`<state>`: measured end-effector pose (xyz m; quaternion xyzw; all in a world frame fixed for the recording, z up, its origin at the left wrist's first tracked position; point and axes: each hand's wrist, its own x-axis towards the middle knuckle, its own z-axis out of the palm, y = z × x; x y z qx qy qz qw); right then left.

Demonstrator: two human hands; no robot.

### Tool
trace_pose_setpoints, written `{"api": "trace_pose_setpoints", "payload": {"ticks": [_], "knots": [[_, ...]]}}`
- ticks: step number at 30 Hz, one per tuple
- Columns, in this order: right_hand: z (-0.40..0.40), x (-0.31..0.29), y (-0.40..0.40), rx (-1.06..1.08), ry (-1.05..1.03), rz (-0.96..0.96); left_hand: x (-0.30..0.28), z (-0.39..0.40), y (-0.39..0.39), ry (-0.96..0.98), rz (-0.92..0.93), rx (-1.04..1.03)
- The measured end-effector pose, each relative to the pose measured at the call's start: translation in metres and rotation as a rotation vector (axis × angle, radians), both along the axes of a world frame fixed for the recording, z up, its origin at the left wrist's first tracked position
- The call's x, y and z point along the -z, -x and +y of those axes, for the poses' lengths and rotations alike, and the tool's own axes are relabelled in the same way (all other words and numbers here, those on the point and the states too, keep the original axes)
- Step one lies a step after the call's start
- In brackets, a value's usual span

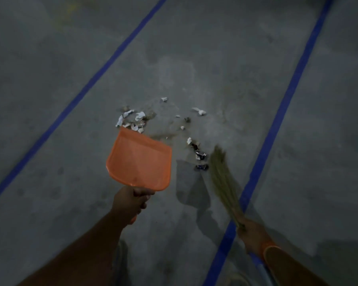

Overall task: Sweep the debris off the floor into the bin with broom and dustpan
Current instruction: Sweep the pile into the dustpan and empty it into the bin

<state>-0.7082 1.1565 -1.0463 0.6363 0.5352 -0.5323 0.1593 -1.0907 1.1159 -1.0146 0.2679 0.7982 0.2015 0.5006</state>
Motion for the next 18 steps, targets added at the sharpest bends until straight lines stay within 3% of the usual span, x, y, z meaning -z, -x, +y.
{"api": "trace_pose_setpoints", "payload": {"ticks": [10, 14, 18], "knots": [[-0.016, 0.061, 0.235, 0.189, -0.233, 0.144, 0.062, -0.006, 0.147, -0.037, -0.027, 0.261], [-0.03, 0.051, 0.266, 0.251, -0.31, 0.142, 0.066, -0.02, 0.19, -0.04, -0.017, 0.288], [-0.045, 0.041, 0.269, 0.297, -0.246, 0.066, 0.063, -0.029, 0.215, -0.038, -0.03, 0.268]]}}
